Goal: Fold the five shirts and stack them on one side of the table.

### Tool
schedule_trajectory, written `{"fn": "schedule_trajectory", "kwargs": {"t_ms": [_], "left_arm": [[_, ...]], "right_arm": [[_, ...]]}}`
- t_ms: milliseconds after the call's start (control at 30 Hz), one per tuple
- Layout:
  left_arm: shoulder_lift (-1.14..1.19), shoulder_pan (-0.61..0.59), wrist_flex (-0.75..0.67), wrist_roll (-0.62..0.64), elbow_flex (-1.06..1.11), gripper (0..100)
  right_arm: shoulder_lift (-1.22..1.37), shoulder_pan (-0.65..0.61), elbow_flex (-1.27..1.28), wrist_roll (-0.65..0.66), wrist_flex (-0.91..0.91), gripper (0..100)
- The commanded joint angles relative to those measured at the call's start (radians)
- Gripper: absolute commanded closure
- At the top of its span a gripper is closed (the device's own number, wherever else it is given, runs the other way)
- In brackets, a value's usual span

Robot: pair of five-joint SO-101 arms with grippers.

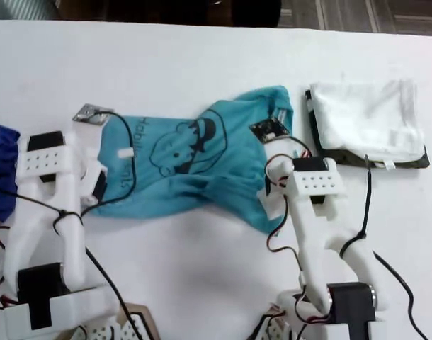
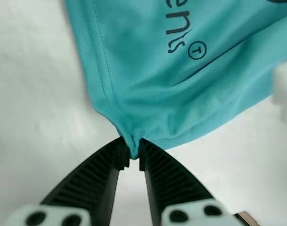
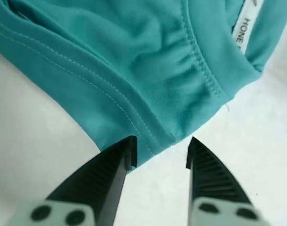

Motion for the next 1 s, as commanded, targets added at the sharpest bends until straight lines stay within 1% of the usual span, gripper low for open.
{"fn": "schedule_trajectory", "kwargs": {"t_ms": [0,133,300,567,967], "left_arm": [[-0.014,0.008,-0.011,0.002,-0.005,97],[-0.014,0.008,-0.011,0.002,-0.005,97],[-0.014,0.008,-0.011,0.002,-0.005,97],[-0.014,0.008,-0.026,0.002,-0.005,97],[-0.009,0.005,-0.023,0.003,-0.036,97]], "right_arm": [[0.051,0.008,0.002,-0.009,-0.013,81.7],[0.131,0.005,-0.008,-0.006,-0.038,81.7],[0.137,0.002,-0.014,-0.005,-0.067,81.8],[0.14,0.005,-0.126,-0.011,0.022,81.7],[0.148,0.002,-0.112,-0.005,0.015,81.8]]}}
